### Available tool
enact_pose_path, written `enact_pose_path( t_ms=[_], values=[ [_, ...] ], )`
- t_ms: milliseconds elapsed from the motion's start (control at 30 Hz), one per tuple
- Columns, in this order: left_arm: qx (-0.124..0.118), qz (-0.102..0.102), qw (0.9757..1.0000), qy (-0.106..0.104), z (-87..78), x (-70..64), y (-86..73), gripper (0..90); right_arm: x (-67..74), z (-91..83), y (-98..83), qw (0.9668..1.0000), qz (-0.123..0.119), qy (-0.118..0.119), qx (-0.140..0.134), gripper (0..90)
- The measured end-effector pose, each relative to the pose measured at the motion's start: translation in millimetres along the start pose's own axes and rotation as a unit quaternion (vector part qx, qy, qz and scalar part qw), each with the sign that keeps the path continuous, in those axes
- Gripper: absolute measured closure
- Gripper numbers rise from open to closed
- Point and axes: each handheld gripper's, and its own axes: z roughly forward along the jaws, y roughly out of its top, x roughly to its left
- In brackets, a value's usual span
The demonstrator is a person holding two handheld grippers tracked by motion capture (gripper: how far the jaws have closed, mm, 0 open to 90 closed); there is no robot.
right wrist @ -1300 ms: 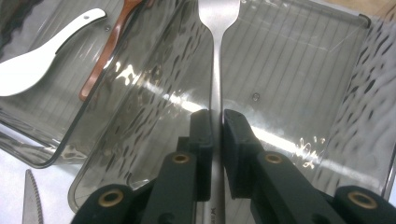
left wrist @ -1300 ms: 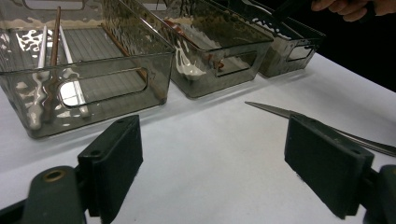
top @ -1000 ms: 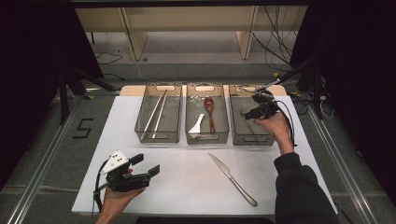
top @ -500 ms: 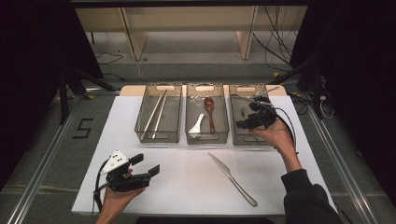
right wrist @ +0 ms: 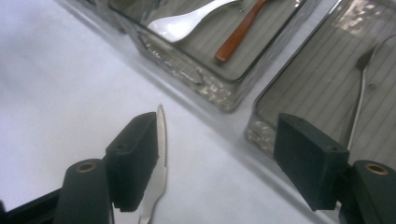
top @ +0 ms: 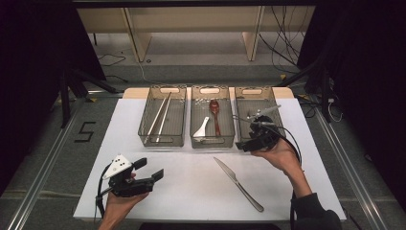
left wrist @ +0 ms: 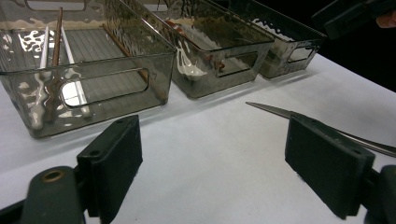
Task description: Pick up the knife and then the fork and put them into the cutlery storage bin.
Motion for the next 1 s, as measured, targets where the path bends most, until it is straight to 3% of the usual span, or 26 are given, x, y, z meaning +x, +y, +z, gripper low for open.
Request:
enact_pose_path(
  t_ms=[533, 1000],
  values=[
    [0.0, 0.002, 1.0, 0.0, -0.4, -0.3, 0.2, 18.1, 31.5, 8.7, -28.1, 0.9991, -0.026, 0.023, 0.024, 29.7],
    [-0.001, 0.003, 1.0, -0.001, -0.7, -0.6, 0.3, 18.0, 43.4, 20.2, -47.5, 0.9947, -0.041, 0.026, 0.091, 31.8]
  ],
)
